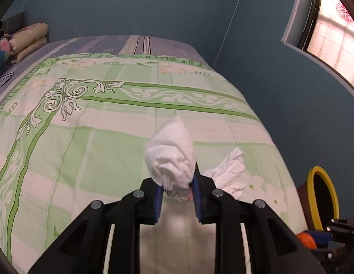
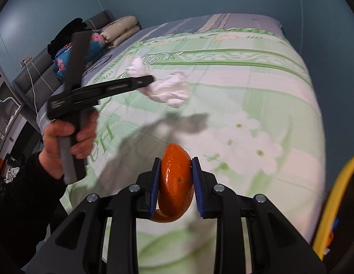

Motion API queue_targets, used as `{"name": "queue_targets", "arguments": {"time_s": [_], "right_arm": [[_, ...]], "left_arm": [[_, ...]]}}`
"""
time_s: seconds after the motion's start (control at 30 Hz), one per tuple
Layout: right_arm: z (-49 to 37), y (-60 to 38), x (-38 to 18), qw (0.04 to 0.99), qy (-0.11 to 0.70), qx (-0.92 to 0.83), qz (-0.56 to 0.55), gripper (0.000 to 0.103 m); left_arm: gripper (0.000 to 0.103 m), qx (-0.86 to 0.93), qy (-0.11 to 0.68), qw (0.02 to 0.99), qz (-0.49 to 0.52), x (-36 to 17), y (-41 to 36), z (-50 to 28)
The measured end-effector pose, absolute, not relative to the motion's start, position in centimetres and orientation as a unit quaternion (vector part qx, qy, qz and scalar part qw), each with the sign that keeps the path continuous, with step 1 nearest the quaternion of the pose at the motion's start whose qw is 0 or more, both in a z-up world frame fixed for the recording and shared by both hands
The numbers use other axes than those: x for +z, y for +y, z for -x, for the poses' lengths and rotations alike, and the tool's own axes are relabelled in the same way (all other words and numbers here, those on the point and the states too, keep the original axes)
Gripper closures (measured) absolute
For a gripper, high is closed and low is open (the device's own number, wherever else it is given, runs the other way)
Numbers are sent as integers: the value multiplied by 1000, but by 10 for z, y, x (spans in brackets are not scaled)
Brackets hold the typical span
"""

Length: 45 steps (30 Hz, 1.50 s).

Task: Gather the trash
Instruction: 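Carry the tissue and orange peel over the yellow bin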

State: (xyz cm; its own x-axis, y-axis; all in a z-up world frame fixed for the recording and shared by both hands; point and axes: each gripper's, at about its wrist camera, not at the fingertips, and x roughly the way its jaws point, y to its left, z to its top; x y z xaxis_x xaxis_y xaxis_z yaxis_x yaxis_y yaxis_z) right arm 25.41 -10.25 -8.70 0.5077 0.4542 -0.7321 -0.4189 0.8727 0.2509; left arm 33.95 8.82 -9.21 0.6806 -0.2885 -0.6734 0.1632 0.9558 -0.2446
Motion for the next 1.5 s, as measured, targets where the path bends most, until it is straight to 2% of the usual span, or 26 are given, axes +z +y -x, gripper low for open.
{"name": "queue_targets", "arguments": {"time_s": [0.3,0.9,1.5], "right_arm": [[-213,-153,-67,879,412,235,-55,78],[-151,-259,-3,929,312,172,-102,78],[-136,-358,13,953,245,97,-151,78]], "left_arm": [[82,-119,333,931,87,-54,68,-258],[82,-165,247,955,16,44,-31,-140],[82,-240,207,948,-33,70,-121,-110]]}}
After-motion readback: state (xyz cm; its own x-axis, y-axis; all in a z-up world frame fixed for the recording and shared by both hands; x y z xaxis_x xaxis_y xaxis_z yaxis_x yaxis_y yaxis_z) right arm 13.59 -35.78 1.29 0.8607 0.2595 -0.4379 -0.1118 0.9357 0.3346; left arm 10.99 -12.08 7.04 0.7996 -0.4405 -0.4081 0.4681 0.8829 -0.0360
